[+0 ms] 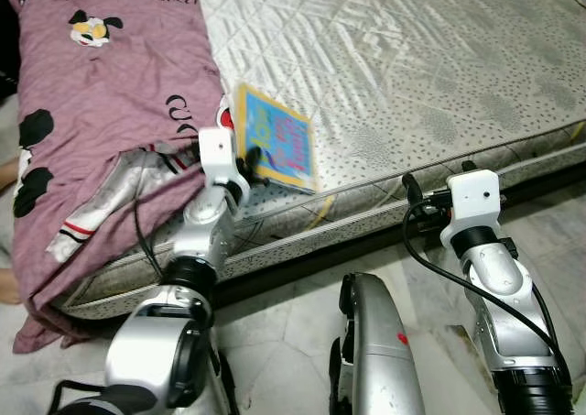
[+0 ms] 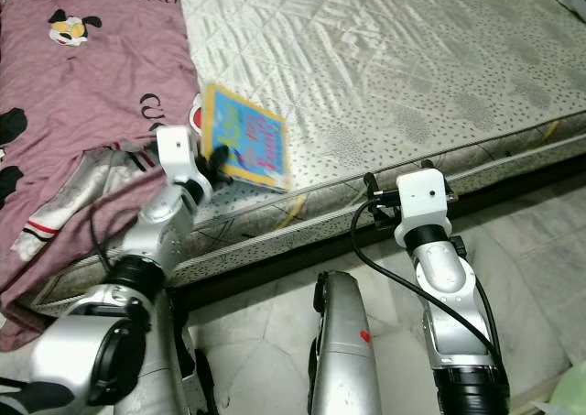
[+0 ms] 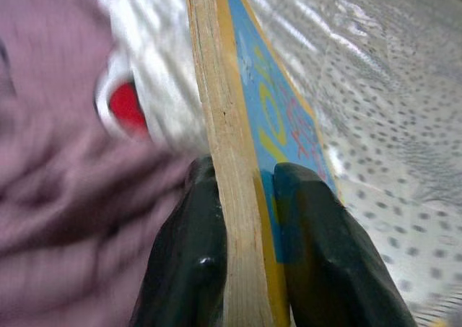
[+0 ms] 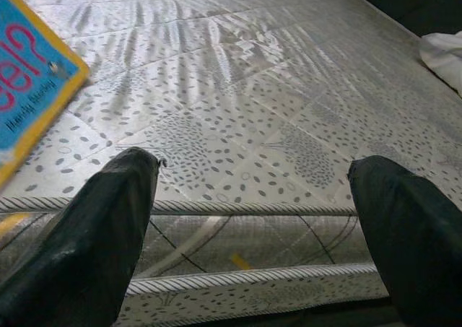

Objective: Clean up the room

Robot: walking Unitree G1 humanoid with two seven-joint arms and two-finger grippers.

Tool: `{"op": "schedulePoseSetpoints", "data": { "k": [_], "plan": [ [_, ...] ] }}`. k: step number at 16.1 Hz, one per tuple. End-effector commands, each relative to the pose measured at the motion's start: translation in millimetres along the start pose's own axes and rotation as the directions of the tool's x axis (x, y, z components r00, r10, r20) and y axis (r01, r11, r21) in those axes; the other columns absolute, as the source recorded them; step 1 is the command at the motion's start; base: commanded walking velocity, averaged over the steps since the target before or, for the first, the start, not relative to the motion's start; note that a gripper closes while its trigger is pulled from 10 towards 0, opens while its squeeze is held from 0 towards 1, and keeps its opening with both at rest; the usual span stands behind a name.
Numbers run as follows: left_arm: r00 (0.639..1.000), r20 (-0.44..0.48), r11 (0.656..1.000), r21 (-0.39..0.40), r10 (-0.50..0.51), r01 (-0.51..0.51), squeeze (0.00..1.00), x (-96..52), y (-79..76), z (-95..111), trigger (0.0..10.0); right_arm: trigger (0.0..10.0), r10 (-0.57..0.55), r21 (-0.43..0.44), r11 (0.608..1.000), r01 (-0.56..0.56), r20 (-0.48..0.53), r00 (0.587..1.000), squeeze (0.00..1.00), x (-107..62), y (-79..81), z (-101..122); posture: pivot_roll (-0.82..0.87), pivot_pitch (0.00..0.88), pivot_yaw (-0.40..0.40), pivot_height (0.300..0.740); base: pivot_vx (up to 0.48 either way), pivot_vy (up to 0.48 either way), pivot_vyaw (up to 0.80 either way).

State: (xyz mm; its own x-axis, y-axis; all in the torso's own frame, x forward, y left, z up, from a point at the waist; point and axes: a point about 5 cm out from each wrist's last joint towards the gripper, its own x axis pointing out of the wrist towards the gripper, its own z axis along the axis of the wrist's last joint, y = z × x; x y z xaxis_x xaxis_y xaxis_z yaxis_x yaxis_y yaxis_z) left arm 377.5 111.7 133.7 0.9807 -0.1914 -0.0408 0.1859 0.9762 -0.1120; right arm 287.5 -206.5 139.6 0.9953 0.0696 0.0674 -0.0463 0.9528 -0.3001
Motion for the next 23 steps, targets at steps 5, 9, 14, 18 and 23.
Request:
{"op": "schedulePoseSetpoints", "data": {
  "k": [5,9,14,18,23],
  "plan": [
    [0.994,-0.009,0.979,0.176,0.108,-0.105,0.00,-8.4,19.8,-8,0.0,10.0,-0.016,-0.006,1.000,0.016,-0.014,1.000,0.00,-1.1,-5.2,-5,-0.20,0.172,-0.007,0.543,0.000,0.000,0.00],
    [0.999,-0.012,0.998,0.056,0.041,-0.040,0.00,-11.2,9.3,-14,0.0,10.0,-0.014,-0.007,1.000,0.014,-0.014,1.000,0.00,-0.5,-4.6,-6,-0.20,0.169,-0.005,0.543,0.000,0.000,0.00],
    [0.995,0.095,0.985,-0.173,-0.013,0.029,0.00,-18.9,6.6,-8,0.0,10.0,-0.025,0.043,0.999,0.025,0.006,1.000,0.00,9.5,1.6,-2,-0.16,0.134,0.012,0.543,0.000,0.000,0.00],
    [0.920,0.351,0.863,-0.397,-0.172,0.312,0.00,-39.7,-10.9,35,0.0,10.0,-0.043,0.236,0.971,0.045,-0.013,0.999,0.00,16.7,16.8,-2,-0.13,0.098,0.022,0.543,0.000,0.000,0.00],
    [0.912,0.365,0.803,-0.478,-0.188,0.356,0.00,-57.2,-7.8,36,0.0,10.0,0.006,0.338,0.941,0.002,-0.020,1.000,0.00,26.3,42.1,-4,-0.09,0.023,0.016,0.543,0.000,0.000,0.00]
  ]
}}
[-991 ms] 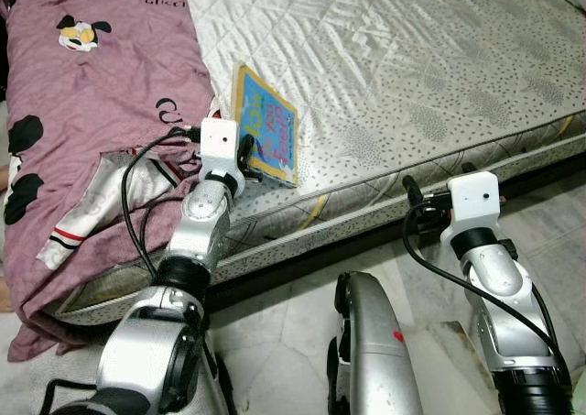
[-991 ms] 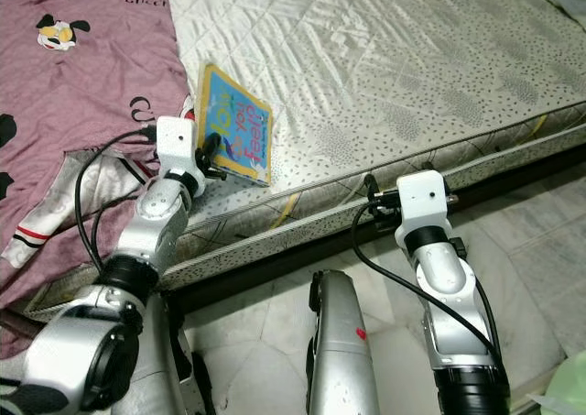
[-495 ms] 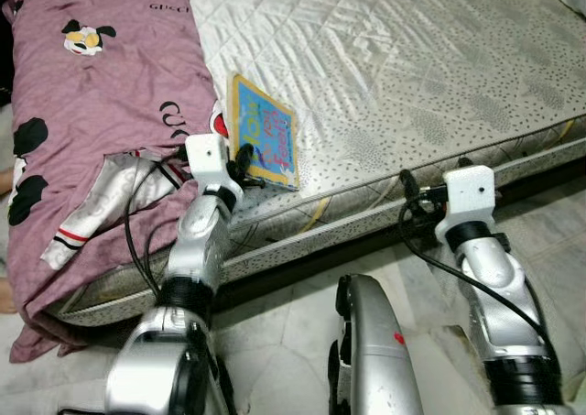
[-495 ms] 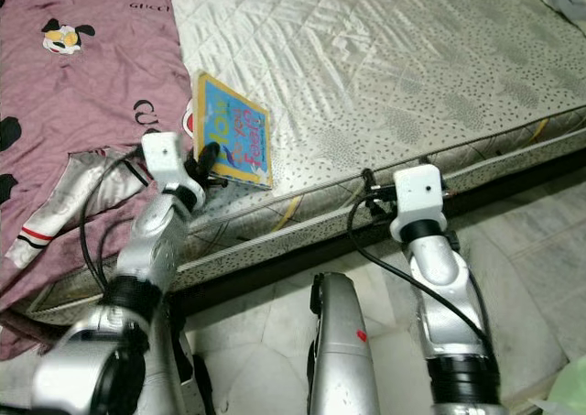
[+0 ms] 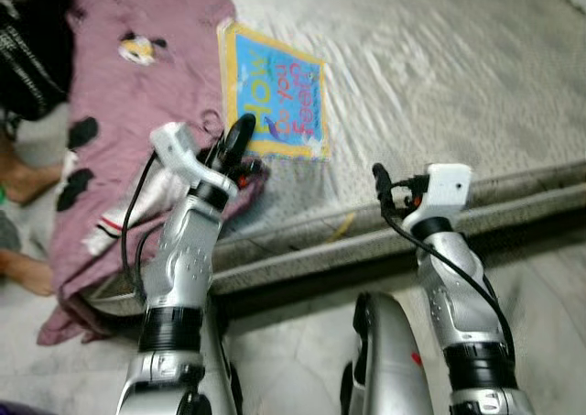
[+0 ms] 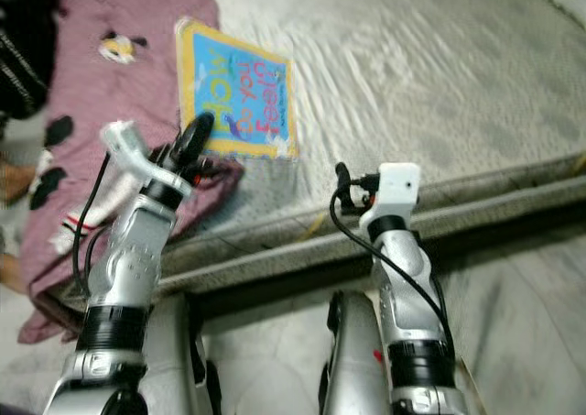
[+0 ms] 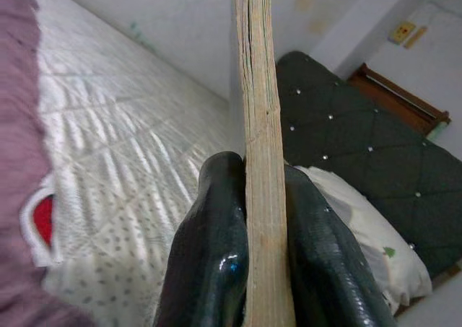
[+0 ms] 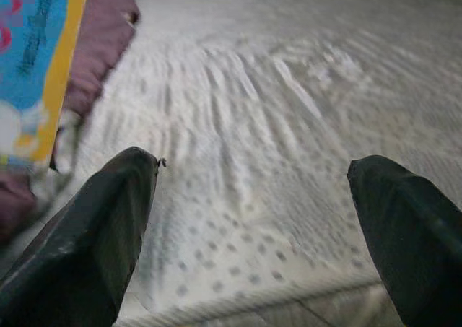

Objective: Clean up the room

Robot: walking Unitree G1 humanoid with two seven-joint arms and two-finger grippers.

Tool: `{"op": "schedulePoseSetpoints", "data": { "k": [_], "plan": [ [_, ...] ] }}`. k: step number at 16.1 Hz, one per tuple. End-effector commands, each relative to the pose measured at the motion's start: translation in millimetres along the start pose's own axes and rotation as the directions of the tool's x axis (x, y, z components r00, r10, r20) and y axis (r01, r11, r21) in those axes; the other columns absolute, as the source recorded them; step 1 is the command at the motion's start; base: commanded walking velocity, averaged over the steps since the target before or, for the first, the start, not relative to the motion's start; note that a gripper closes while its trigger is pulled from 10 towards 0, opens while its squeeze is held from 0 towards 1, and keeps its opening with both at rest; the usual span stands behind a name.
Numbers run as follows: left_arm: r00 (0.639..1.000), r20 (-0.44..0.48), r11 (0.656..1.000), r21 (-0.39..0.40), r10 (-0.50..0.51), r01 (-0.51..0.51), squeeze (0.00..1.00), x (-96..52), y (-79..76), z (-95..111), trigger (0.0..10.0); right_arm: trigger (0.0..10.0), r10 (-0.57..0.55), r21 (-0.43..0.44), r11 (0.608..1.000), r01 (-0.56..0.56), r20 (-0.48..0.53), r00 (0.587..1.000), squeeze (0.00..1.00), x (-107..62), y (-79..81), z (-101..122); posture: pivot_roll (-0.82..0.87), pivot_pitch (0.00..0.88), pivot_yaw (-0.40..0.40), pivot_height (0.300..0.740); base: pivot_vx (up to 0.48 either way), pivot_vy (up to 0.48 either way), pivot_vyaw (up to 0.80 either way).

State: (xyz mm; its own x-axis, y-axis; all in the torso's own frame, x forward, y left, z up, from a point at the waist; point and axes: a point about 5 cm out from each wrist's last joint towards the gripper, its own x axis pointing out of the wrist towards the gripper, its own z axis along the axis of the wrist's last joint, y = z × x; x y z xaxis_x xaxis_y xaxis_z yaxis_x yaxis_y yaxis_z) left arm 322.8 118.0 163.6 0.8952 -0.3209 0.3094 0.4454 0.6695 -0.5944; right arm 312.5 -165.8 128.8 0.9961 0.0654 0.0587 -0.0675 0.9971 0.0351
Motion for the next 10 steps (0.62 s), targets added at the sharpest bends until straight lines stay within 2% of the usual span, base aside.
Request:
{"op": "schedulePoseSetpoints", "data": {
  "k": [1,3,4,8,9,10],
  "plan": [
    [0.999,0.028,0.999,-0.015,-0.032,0.033,0.00,-3.8,-7.6,8,0.0,10.0,0.006,0.015,1.000,-0.005,-0.011,1.000,0.00,0.9,0.5,-3,-0.08,0.011,0.012,0.543,0.000,0.000,0.00],
    [0.998,0.006,0.997,-0.042,-0.057,0.057,0.00,-10.1,-11.4,2,0.0,10.0,-0.009,0.062,0.998,0.010,-0.009,1.000,0.00,6.3,-3.2,-2,-0.08,0.000,0.009,0.543,0.000,0.000,0.00],
    [0.999,0.002,0.999,-0.020,-0.035,0.035,0.00,-12.1,-8.2,1,0.0,10.0,-0.024,0.084,0.996,0.024,-0.009,1.000,0.00,7.5,-5.4,-2,-0.08,0.000,0.010,0.543,0.000,0.000,0.00],
    [0.999,-0.034,0.999,0.049,0.019,-0.018,0.00,-17.1,0.7,-5,0.0,10.0,-0.019,0.079,0.997,0.019,-0.002,1.000,0.00,9.1,-2.8,-5,-0.07,0.000,0.014,0.543,0.000,0.000,0.00],
    [0.998,-0.038,0.994,0.099,0.057,-0.053,0.00,-16.9,4.3,-5,0.0,10.0,-0.016,0.085,0.996,0.016,0.001,1.000,0.00,9.0,-1.6,-5,-0.08,0.000,0.015,0.543,0.000,0.000,0.00],
    [0.995,-0.044,0.985,0.155,0.085,-0.077,0.00,-16.4,7.4,-6,10.0,10.0,-0.015,0.092,0.996,0.014,0.005,1.000,0.00,8.9,-0.7,-4,-0.08,0.000,0.017,0.543,0.000,0.000,0.00]
  ]
}}
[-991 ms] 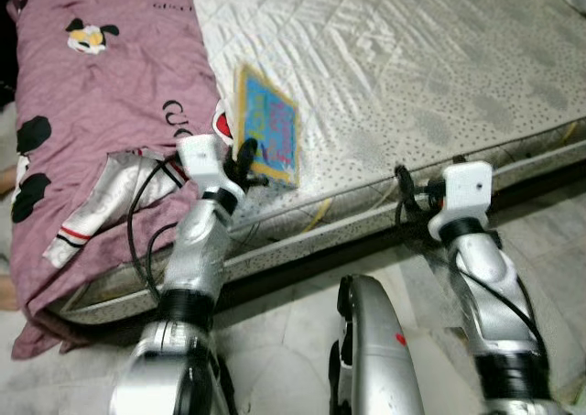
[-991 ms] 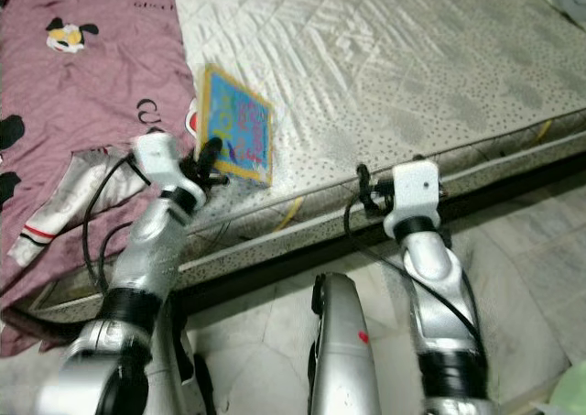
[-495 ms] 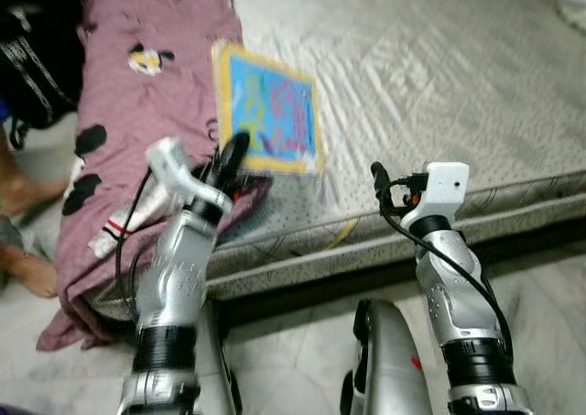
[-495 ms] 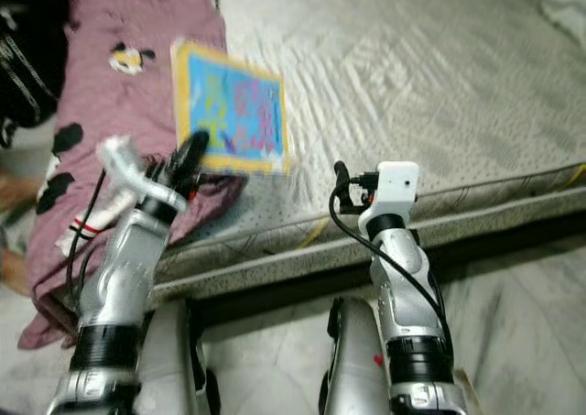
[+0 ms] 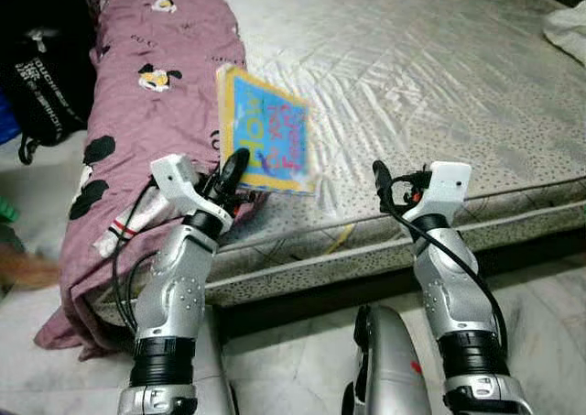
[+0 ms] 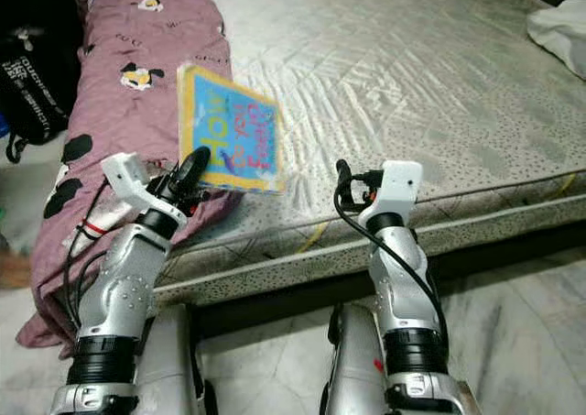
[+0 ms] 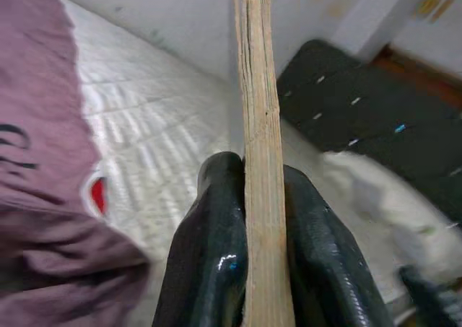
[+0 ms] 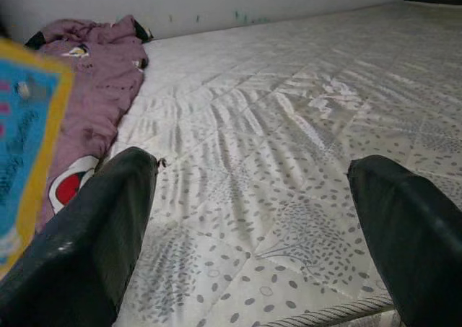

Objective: Clean up the room

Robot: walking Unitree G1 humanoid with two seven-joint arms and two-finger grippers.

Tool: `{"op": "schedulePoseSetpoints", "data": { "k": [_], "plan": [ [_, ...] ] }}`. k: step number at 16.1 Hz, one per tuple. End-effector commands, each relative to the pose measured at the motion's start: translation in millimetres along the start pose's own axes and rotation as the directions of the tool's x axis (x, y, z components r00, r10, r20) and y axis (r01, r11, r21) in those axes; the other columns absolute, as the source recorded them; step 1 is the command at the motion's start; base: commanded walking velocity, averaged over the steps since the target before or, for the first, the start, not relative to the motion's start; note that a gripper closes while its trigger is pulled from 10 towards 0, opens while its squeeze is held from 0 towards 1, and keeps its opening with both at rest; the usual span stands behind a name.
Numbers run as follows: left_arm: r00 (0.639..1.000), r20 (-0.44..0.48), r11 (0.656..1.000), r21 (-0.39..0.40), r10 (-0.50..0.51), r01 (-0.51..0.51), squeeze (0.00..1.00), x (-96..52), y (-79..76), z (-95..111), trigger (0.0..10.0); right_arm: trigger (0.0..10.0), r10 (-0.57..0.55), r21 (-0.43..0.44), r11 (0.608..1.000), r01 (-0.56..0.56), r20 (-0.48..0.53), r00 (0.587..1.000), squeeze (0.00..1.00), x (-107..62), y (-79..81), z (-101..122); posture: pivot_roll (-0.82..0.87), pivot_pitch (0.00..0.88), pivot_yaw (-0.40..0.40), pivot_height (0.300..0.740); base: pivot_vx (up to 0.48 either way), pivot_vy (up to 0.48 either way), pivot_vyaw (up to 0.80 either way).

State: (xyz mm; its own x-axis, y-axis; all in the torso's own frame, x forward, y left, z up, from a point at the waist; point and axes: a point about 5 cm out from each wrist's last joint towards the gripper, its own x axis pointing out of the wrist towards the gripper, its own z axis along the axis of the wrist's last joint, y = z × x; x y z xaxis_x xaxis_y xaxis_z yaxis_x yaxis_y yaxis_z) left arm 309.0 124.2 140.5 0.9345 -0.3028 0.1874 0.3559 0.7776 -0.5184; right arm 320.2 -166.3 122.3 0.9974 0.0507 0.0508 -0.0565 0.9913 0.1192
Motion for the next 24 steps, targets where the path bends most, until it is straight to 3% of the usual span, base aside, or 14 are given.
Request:
{"op": "schedulePoseSetpoints", "data": {
  "k": [1,2,4,11,21,24],
  "plan": [
    [0.999,0.040,0.998,0.062,-0.007,0.005,0.00,3.7,-3.1,8,10.0,10.0,-0.002,0.022,1.000,0.001,0.025,1.000,0.00,0.7,1.7,5,-0.09,0.000,0.021,0.543,0.000,0.000,0.00],
    [0.998,0.062,0.993,0.115,0.006,-0.013,0.00,2.7,-2.6,12,10.0,10.0,-0.011,0.053,0.999,0.009,0.052,0.999,0.00,-0.4,1.8,9,-0.09,0.000,0.023,0.543,0.000,0.000,0.00],
    [0.998,0.063,0.990,0.135,0.022,-0.030,0.00,2.7,-1.6,13,10.0,10.0,-0.008,0.064,0.998,0.004,0.069,0.998,0.00,-1.7,3.5,10,-0.07,0.005,0.022,0.547,0.000,0.000,0.00],
    [0.998,0.060,0.977,0.213,0.022,-0.034,0.00,8.2,-2.4,14,10.0,10.0,-0.022,0.057,0.998,0.017,0.090,0.996,0.00,-2.6,7.1,11,-0.08,0.033,0.051,0.627,0.000,0.000,0.00],
    [0.995,0.074,0.963,0.259,0.062,-0.080,0.00,17.9,2.1,15,10.0,10.0,-0.033,0.044,0.999,0.028,0.105,0.994,0.00,1.7,4.2,15,-0.10,0.022,0.055,0.740,0.000,0.000,0.00],
    [0.996,0.069,0.954,0.290,0.063,-0.081,0.00,20.2,0.8,13,10.0,10.0,-0.041,0.036,0.999,0.037,0.105,0.994,0.00,1.5,1.0,14,-0.10,0.017,0.061,0.740,0.000,0.000,0.00]
  ]
}}
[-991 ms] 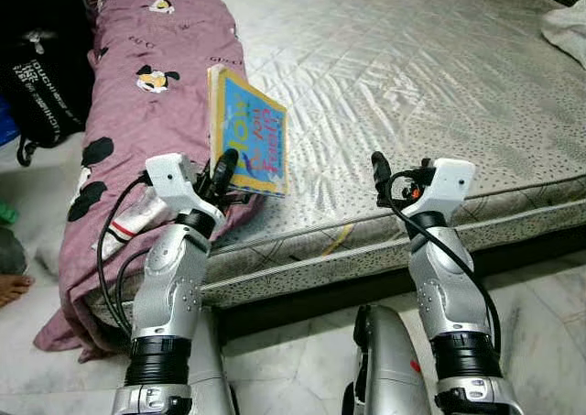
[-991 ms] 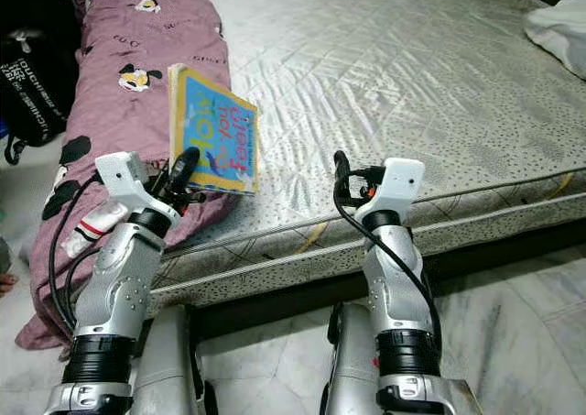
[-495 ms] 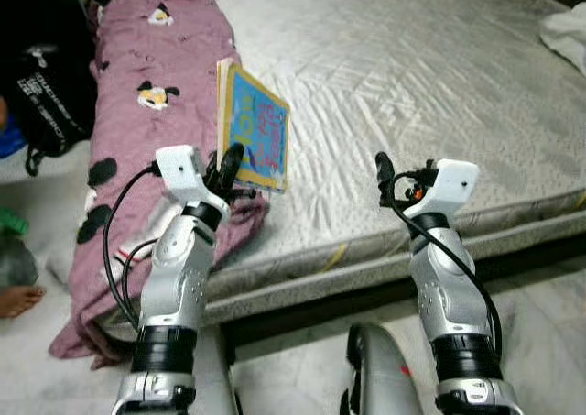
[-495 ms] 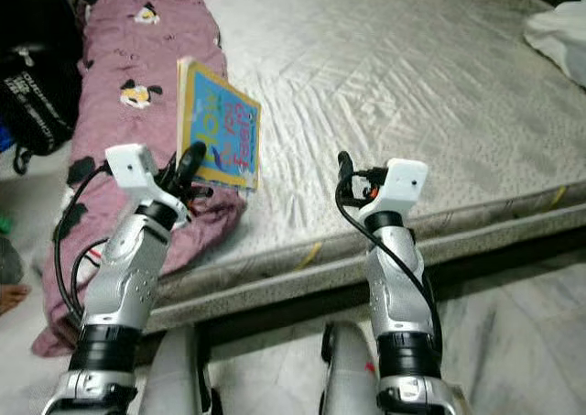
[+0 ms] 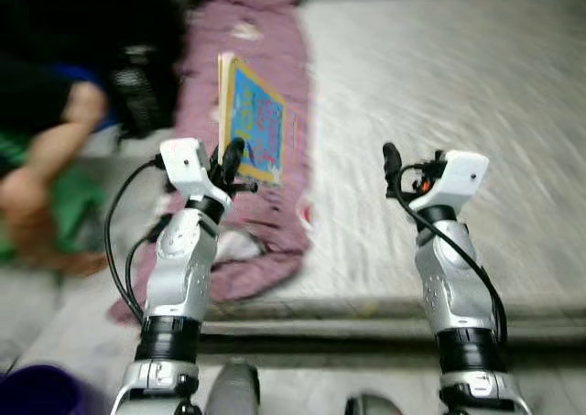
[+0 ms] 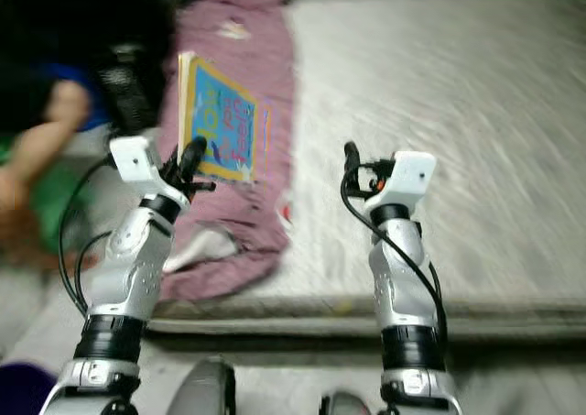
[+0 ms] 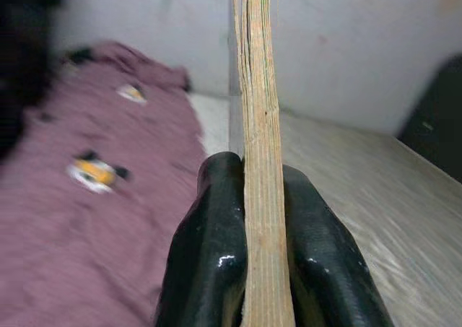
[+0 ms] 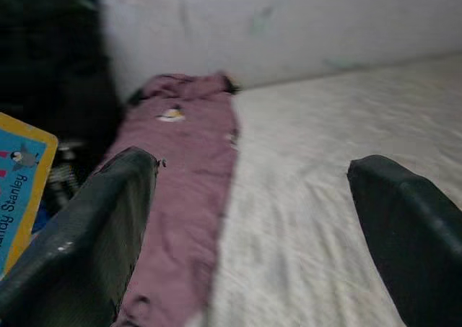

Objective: Clean up the room

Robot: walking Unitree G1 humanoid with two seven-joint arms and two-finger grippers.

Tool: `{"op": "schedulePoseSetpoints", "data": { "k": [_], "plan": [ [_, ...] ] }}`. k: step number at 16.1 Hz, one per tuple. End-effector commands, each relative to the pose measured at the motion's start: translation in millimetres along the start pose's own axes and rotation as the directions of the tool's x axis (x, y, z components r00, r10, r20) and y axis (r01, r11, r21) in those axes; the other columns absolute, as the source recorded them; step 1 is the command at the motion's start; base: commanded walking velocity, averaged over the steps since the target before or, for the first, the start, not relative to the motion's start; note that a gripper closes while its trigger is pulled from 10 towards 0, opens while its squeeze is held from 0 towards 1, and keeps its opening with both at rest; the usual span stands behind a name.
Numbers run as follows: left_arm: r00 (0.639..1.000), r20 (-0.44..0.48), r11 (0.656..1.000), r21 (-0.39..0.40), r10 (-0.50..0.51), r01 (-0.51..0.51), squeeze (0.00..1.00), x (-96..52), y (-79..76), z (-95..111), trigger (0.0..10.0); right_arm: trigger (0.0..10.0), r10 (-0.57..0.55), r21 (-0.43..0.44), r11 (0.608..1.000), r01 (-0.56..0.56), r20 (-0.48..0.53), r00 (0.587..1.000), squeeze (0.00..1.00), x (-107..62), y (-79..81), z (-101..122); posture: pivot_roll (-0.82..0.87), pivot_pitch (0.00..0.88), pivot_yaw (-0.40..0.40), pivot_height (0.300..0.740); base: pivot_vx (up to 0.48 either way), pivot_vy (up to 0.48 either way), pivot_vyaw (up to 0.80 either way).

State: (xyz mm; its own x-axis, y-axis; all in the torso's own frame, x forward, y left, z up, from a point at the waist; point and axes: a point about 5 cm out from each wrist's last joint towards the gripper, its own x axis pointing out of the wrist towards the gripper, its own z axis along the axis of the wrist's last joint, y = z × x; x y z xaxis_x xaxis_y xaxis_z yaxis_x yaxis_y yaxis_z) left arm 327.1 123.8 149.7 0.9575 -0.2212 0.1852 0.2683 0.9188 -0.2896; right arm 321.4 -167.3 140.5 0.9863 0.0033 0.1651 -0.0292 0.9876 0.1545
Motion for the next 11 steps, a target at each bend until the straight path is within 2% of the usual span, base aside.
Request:
{"op": "schedulePoseSetpoints", "data": {
  "k": [1,5,10,11],
  "plan": [
    [1.000,0.022,0.999,0.041,0.006,-0.007,0.00,2.4,1.2,5,10.0,10.0,-0.016,-0.007,1.000,0.016,-0.016,1.000,0.00,-1.7,-2.2,-5,-0.10,0.014,0.063,0.740,0.000,0.000,0.00],
    [0.995,-0.049,0.987,0.134,0.093,-0.085,0.00,5.1,8.6,-7,10.0,10.0,-0.039,-0.032,0.999,0.038,-0.027,0.999,0.00,-4.6,-7.0,-9,-0.10,0.004,0.065,0.740,0.000,0.000,0.00],
    [0.993,-0.056,0.985,0.142,0.103,-0.095,0.00,4.3,10.0,-12,10.0,10.0,-0.051,-0.043,0.998,0.049,-0.039,0.998,0.00,-4.6,-7.7,-12,-0.10,0.000,0.064,0.740,0.000,0.000,0.00],
    [0.993,-0.062,0.986,0.139,0.098,-0.089,0.00,4.7,9.3,-14,10.0,10.0,-0.057,-0.095,0.994,0.054,-0.032,0.998,0.00,-4.0,-9.4,-12,-0.10,0.000,0.063,0.740,0.000,0.000,0.00]
  ]
}}
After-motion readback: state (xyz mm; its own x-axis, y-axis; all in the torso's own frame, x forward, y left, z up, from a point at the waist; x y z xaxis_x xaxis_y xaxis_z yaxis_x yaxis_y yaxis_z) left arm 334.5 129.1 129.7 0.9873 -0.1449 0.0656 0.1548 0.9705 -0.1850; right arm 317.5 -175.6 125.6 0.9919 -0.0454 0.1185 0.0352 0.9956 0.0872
